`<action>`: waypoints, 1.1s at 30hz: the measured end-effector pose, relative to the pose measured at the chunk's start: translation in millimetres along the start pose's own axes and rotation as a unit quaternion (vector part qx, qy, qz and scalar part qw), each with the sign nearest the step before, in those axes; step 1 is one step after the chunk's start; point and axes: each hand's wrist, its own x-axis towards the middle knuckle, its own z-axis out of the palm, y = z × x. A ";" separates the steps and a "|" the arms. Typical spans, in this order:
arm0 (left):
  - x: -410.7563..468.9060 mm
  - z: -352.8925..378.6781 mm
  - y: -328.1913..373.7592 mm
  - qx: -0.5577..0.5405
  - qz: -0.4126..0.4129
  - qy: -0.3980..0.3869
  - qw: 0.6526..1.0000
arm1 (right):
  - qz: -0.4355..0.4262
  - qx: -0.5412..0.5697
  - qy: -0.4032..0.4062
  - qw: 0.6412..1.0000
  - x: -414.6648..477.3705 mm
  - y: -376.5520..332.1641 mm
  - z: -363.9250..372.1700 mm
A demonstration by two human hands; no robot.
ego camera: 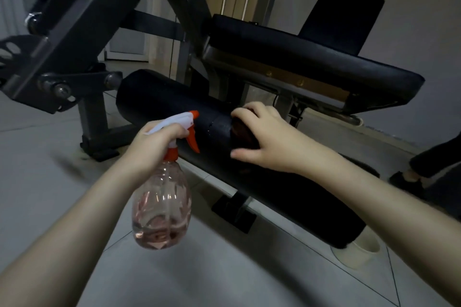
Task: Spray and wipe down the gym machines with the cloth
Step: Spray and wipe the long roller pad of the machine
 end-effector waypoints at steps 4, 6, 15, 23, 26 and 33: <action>-0.6 -3.0 -3.9 -0.010 -0.007 0.009 1.000 | -0.026 0.012 -0.111 0.993 -3.0 -1.6 -12.5; -2.4 -2.6 -5.5 -0.006 0.003 -0.013 1.000 | -0.037 -0.014 -0.129 0.991 -3.1 -0.3 -14.0; -2.8 -8.2 -4.0 -0.009 0.008 -0.043 0.999 | -0.037 -0.153 -0.036 0.987 44.1 -29.9 9.4; -0.1 -9.7 -0.2 0.006 0.025 -0.038 0.999 | 0.019 -0.057 0.015 0.998 81.5 -40.1 13.3; 2.7 -12.2 -2.1 0.004 0.002 -0.013 1.000 | 0.032 -0.073 0.031 0.996 58.6 -30.8 12.9; 6.0 -19.7 -6.8 -0.003 -0.002 0.011 1.000 | 0.060 -0.046 -0.001 0.997 78.1 -31.6 9.5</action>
